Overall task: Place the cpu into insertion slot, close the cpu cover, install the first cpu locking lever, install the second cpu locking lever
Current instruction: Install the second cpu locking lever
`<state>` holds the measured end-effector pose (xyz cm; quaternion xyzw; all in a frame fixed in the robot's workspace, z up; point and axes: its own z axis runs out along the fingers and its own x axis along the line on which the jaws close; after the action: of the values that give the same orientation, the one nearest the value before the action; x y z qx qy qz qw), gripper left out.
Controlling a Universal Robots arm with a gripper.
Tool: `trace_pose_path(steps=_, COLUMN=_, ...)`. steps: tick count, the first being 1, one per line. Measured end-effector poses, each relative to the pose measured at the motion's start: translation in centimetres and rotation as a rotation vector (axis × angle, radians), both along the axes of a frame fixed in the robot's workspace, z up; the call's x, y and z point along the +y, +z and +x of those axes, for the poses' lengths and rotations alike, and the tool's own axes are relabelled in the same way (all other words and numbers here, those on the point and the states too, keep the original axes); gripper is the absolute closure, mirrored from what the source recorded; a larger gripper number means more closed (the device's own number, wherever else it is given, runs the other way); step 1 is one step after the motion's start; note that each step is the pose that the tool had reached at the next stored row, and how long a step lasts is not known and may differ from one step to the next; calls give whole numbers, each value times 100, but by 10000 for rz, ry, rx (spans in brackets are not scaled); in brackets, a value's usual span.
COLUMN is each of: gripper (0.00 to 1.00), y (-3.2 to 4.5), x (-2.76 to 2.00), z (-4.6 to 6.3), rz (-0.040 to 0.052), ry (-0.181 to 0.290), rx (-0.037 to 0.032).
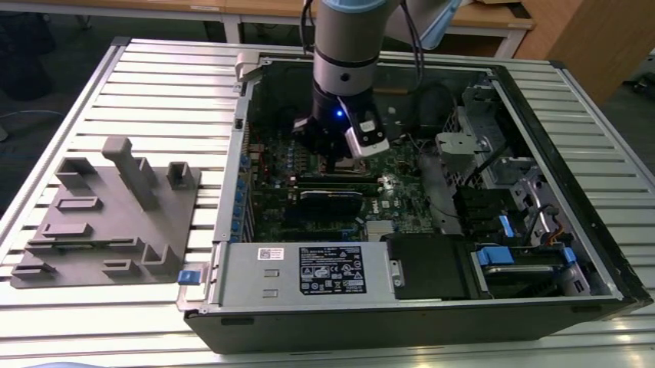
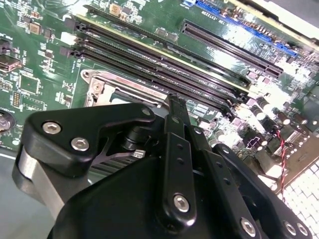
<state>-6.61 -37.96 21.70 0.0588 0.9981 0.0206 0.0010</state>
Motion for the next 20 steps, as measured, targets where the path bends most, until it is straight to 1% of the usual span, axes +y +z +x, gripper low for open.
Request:
trace_pose_path(steps=6, gripper=89, y=-52, x=-6, z=-14, rz=1, ry=0, rx=-1)
trace_pose_path(steps=14, gripper=89, y=-74, x=-10, z=-39, rz=1, ry=0, rx=0)
trace_pose_path(steps=17, gripper=89, y=-74, x=-23, z=-41, rz=2, ry=1, rx=0)
trace_pose_path(steps=20, gripper=89, y=-74, x=-48, z=-43, rz=1, ry=0, rx=0)
